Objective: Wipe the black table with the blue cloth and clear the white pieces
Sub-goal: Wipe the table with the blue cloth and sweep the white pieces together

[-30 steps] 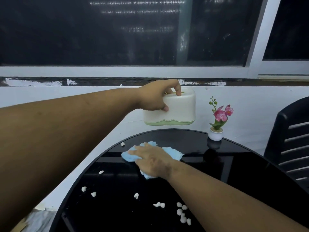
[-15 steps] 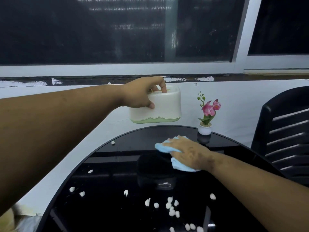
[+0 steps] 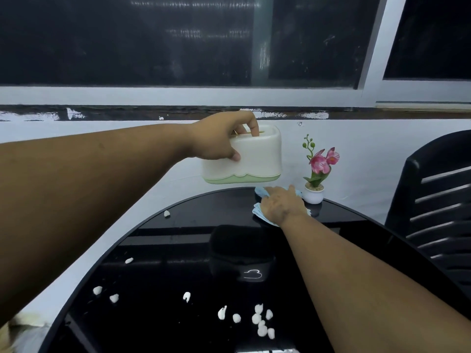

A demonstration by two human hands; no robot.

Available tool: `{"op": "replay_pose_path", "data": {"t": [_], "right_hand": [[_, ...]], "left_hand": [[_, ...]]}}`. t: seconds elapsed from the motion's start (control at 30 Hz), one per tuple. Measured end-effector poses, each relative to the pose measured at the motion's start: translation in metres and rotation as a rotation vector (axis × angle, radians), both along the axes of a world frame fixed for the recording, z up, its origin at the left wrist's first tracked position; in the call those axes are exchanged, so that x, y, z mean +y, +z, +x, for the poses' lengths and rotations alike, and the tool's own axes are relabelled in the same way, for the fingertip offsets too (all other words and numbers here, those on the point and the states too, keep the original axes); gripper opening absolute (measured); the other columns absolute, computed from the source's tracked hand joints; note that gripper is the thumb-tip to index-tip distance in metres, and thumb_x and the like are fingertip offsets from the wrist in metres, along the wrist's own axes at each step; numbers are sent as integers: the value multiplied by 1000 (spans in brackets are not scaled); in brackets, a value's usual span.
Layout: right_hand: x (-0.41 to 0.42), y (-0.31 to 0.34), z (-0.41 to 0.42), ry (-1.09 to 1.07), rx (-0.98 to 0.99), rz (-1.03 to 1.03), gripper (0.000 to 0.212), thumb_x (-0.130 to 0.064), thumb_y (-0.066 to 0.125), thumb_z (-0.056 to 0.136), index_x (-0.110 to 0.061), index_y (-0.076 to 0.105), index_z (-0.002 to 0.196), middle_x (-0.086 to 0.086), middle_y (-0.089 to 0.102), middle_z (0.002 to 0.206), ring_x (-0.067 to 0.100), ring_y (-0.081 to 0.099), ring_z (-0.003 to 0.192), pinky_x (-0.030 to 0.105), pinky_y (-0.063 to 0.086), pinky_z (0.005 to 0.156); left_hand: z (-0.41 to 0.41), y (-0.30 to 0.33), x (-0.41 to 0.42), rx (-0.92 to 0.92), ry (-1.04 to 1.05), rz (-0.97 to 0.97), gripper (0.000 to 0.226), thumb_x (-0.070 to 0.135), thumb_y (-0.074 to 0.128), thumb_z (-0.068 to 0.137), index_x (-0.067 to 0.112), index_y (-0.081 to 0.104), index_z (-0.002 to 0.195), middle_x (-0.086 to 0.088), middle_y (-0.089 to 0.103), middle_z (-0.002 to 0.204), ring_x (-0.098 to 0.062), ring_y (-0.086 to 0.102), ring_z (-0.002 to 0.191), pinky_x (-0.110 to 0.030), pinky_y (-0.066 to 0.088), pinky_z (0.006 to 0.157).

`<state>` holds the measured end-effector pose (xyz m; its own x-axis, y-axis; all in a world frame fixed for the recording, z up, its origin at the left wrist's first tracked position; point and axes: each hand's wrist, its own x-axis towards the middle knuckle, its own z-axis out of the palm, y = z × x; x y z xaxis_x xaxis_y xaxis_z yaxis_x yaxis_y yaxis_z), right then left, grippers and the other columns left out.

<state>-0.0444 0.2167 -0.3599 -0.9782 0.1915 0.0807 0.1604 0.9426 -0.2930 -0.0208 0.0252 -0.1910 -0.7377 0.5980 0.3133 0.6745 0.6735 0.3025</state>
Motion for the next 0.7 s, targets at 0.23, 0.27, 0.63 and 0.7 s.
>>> {"op": "replay_pose_path", "data": {"t": [0.23,0.27,0.63,0.7], "right_hand": [[-25,6,-16,-118,-25,-20,39,-30,40,87,-22,57,121,5,55,128,32,35,127,45,31,106],[-30,8,-16,-110,-31,-16,38,-29,41,87,-22,56,121,5,54,129,31,36,126,45,31,106],[-102,9,-22,167,-61,-1,53,-26,45,83,-28,46,135,2,46,145,30,41,130,45,37,105],[-118,9,-21,246,-75,33,58,-28,41,88,-30,36,146,4,36,155,32,34,138,46,30,111]], "left_hand": [[0,-3,-7,7,-7,-22,51,10,78,72,36,54,108,5,60,115,-20,55,103,-36,51,82],[0,-3,-8,10,-11,-25,51,10,78,72,36,54,108,5,60,115,-20,55,102,-36,51,82],[5,-3,-17,9,-17,-22,51,10,77,73,35,53,109,4,59,117,-20,55,103,-32,47,80],[6,-3,-18,2,-18,-30,51,10,77,73,36,52,110,4,59,117,-20,55,104,-34,49,82]]}}
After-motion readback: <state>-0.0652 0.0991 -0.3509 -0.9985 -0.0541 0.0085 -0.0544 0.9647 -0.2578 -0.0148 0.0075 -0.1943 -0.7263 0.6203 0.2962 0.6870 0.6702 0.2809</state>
